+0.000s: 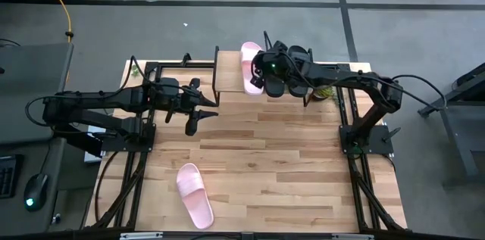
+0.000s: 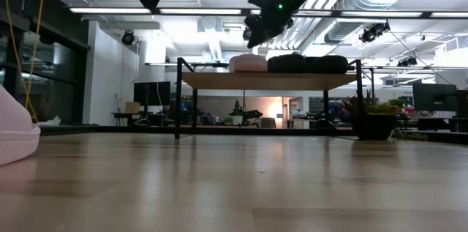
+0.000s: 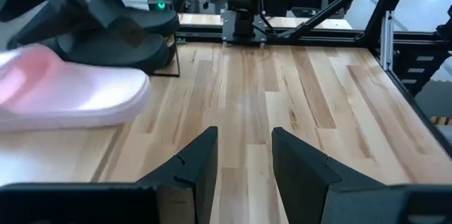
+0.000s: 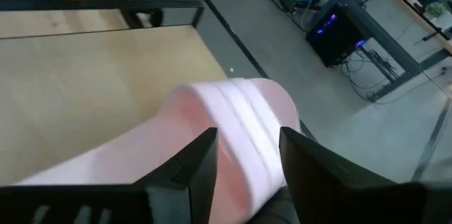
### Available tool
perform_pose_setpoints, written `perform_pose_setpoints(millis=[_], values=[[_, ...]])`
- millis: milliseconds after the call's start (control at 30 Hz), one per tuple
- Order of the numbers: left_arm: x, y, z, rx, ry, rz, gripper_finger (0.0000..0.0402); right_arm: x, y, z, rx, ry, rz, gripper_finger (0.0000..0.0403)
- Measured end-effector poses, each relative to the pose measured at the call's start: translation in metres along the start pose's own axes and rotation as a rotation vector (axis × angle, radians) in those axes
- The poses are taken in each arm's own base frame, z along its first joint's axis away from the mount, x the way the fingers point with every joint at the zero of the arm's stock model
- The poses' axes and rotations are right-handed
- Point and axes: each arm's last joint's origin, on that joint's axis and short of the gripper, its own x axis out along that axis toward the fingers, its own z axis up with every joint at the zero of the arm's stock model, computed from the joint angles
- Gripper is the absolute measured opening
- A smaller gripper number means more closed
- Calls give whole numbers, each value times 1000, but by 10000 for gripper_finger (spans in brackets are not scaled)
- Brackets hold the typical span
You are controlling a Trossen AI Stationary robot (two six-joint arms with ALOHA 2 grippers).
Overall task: Pick and place slides into the shelf
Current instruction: Put the pink slipper on the shelf
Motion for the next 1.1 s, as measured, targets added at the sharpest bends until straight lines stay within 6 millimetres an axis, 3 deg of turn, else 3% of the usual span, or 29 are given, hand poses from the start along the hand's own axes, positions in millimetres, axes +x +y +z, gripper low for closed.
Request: perform_pose_setpoints(millis=[233,667,1100], values=[[0,-1,-1,-43,7,-17,120,-13,23,4,-24,-18,64,142],[0,-9,-3,-89,41,-205,120,-49,78,13,-97,-92,207,142],[-4,-62,-8,-1,81,-286,120,-73,111,9,13,-49,409,142]])
